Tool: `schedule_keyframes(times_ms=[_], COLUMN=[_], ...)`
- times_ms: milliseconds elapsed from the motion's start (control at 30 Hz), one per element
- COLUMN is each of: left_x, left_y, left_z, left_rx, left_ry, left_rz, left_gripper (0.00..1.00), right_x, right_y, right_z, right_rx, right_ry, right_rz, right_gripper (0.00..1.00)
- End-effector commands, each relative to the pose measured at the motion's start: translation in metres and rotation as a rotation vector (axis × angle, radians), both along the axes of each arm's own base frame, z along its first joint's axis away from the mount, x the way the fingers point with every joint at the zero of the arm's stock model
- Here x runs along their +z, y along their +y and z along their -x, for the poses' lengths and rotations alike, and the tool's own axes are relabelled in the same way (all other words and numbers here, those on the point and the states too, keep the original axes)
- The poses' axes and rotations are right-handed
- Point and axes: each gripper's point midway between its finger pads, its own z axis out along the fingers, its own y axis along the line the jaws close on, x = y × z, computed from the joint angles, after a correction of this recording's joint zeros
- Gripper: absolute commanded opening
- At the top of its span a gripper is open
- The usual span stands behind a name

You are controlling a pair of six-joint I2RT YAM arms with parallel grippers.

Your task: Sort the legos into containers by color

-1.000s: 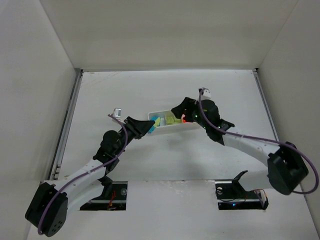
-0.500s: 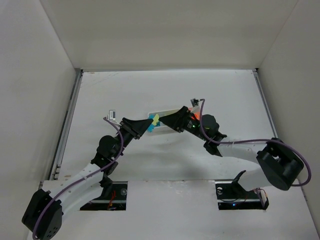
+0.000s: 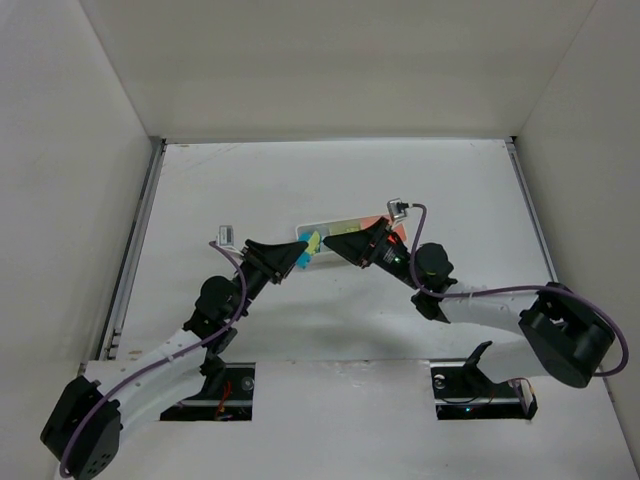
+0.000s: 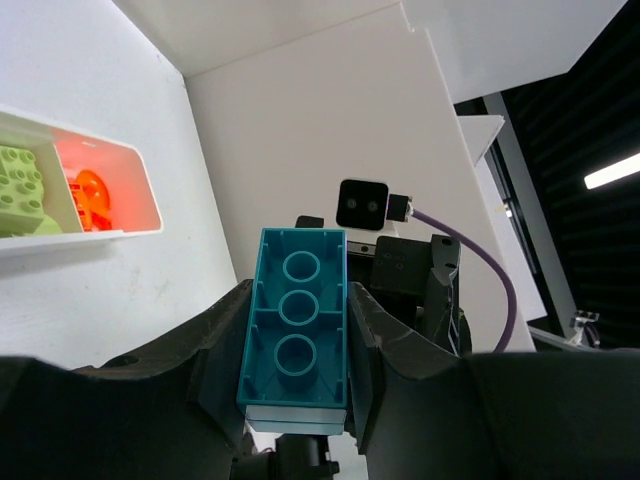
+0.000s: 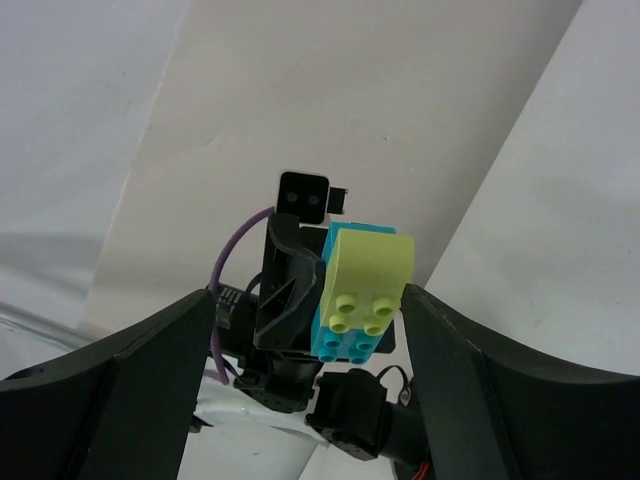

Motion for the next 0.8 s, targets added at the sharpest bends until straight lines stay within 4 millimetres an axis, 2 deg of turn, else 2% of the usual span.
schedule_keyframes(times_ms=[0, 167, 267, 433, 767], left_x=[0.03, 0.032, 0.028, 0.029, 0.025], left_y=[0.0, 0.0, -0.002, -0.004, -0.004], left_z=[0.005, 0.007, 0.006, 0.007, 0.008], left_rx=[-0.009, -0.009, -0.011, -0.023, -0.026], left_ry=[-0.038, -0.02, -0.006, -0.011, -0.005], left_rz=[0.113, 0.145, 0.14, 0.151, 0.148], left_gripper=[0.12, 0.12, 0.12, 0.12, 0.13], right_x=[0.03, 0.017, 0.018, 0.016, 0.015], right_y=[0.005, 0.011, 0.015, 0.024, 0.026], right_z=[0.004, -0.003, 0.0, 0.0, -0.003], right_rx=[0.001, -0.009, 0.008, 0.023, 0.019], right_ry=[-0.112, -0.078, -0.084, -0.078, -0.067], right_rz=[-0.045, -0.005, -0.005, 0.001, -0.007], right_gripper=[0.81, 0.78, 0.7, 0.66, 0.43])
